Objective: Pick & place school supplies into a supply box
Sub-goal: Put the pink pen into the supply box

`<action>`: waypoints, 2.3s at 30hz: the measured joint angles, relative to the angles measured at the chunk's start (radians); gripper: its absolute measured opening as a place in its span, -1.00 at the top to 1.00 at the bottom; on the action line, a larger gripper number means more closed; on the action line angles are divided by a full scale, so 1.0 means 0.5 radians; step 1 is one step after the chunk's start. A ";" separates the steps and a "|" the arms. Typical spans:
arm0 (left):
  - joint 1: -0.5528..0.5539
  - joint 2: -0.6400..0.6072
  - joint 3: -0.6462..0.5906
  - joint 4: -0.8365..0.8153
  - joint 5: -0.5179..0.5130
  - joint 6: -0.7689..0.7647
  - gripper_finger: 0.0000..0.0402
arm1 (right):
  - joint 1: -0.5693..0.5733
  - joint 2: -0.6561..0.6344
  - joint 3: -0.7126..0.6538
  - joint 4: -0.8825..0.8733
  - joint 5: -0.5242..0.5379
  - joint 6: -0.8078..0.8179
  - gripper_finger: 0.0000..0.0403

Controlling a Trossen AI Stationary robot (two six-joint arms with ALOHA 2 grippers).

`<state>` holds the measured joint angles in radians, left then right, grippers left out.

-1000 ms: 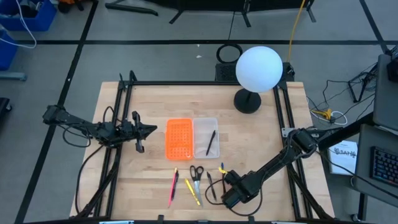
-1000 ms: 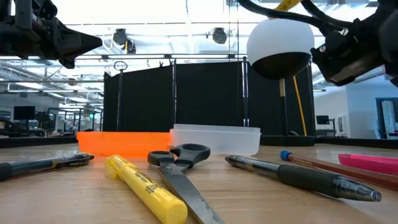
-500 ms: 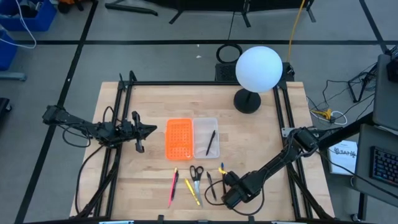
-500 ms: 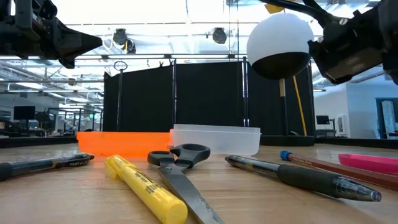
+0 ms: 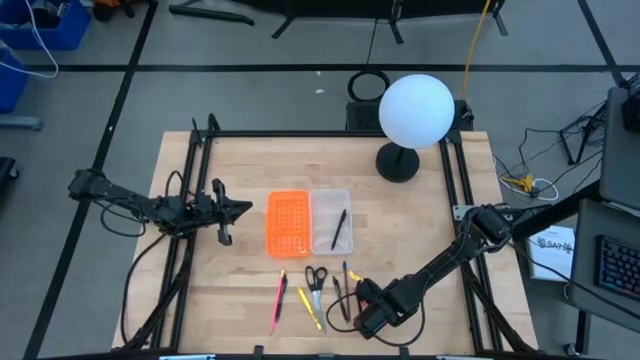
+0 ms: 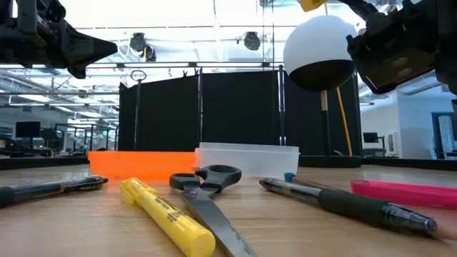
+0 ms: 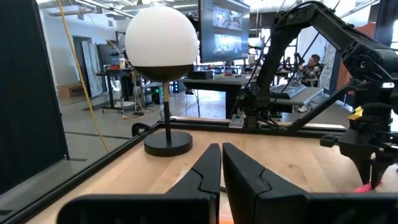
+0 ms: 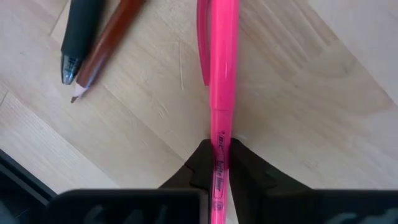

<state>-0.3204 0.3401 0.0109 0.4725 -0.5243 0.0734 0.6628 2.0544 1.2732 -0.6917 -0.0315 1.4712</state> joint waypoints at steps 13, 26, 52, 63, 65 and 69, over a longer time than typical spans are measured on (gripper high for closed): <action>0.000 0.000 0.000 0.003 0.000 0.000 0.87 | 0.010 -0.418 -0.029 -0.168 0.164 0.063 0.90; 0.000 0.000 0.000 0.022 0.001 0.001 0.87 | -0.128 -0.989 -0.015 -0.210 0.945 0.057 0.88; 0.000 0.000 0.000 0.095 0.001 0.070 0.87 | -1.283 -0.378 -0.011 0.914 0.314 -0.829 0.88; 0.000 0.000 0.000 0.095 0.001 0.067 0.87 | -1.353 -0.291 -0.095 0.909 0.220 -0.687 0.88; 0.000 0.000 0.000 0.095 0.001 0.067 0.87 | -1.353 -0.288 -0.128 0.922 0.176 -0.639 0.88; 0.000 0.000 0.000 0.096 0.001 0.068 0.87 | -1.353 -0.295 -0.223 1.046 0.158 -0.565 0.88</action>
<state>-0.3202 0.3401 0.0109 0.5205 -0.5240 0.1074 -0.0135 1.9069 1.1618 -0.1687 0.0476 1.1889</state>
